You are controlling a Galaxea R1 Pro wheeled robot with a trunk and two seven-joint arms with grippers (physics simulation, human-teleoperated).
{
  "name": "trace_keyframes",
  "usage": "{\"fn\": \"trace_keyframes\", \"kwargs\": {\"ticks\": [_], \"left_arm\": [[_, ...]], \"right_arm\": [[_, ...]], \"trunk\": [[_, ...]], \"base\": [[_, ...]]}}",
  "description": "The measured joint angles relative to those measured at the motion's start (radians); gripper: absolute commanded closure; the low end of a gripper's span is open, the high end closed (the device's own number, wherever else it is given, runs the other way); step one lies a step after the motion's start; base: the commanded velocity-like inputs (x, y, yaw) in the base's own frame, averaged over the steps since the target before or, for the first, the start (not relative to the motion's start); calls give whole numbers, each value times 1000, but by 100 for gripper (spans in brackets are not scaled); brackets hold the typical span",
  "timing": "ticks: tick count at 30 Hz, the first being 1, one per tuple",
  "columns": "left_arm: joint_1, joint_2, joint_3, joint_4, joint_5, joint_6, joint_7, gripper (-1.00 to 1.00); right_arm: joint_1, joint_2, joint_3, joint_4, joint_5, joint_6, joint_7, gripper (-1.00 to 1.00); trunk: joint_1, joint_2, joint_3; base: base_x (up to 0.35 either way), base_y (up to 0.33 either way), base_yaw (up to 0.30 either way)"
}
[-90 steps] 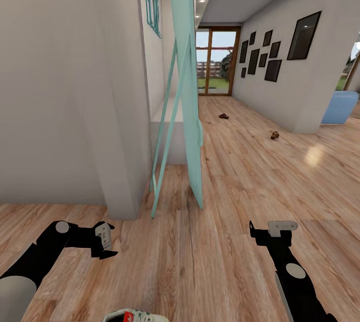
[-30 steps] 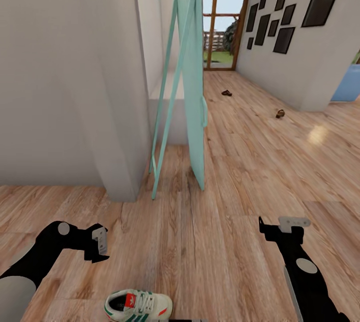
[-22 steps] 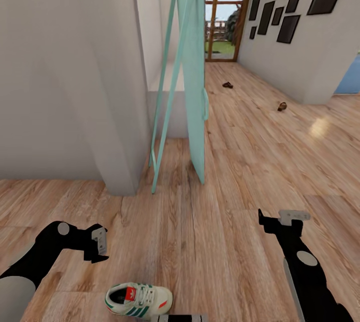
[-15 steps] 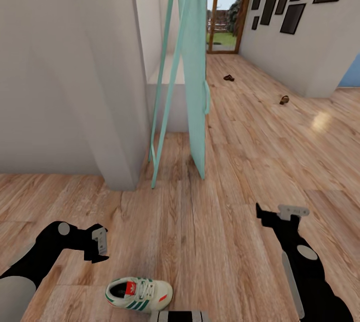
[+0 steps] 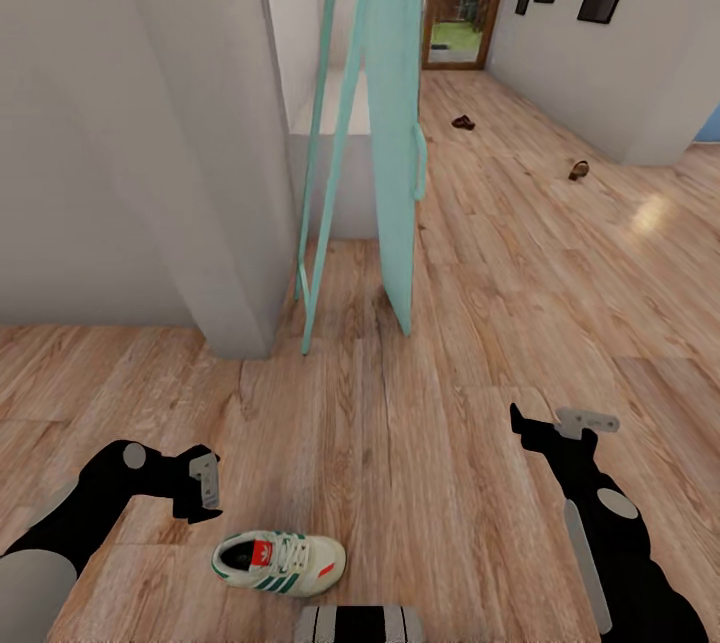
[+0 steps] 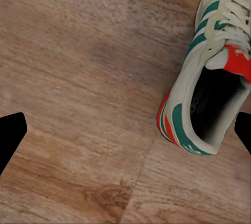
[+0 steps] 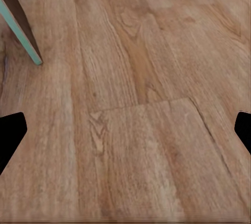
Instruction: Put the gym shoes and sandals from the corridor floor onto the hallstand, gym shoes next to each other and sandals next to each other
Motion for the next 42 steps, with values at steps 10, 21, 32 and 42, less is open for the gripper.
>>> {"fn": "trace_keyframes", "kwargs": {"ticks": [10,21,32,42], "left_arm": [[-9,-8,-123,1,1,6,100,-100],[-6,-9,-149,3,1,2,102,-100],[-3,-9,-199,4,0,4,105,-100],[2,-8,-221,5,0,3,105,-100]], "right_arm": [[0,-3,0,0,0,0,-1,-100],[0,-3,0,-1,0,0,-1,-100],[0,-3,-1,-1,0,0,-1,-100],[0,-3,0,-1,0,0,-1,-100]], "trunk": [[2,-1,-33],[3,-2,-56],[4,-2,-69],[4,-2,-84]], "base": [[0,0,0],[0,0,0],[0,0,0],[0,0,0]]}}
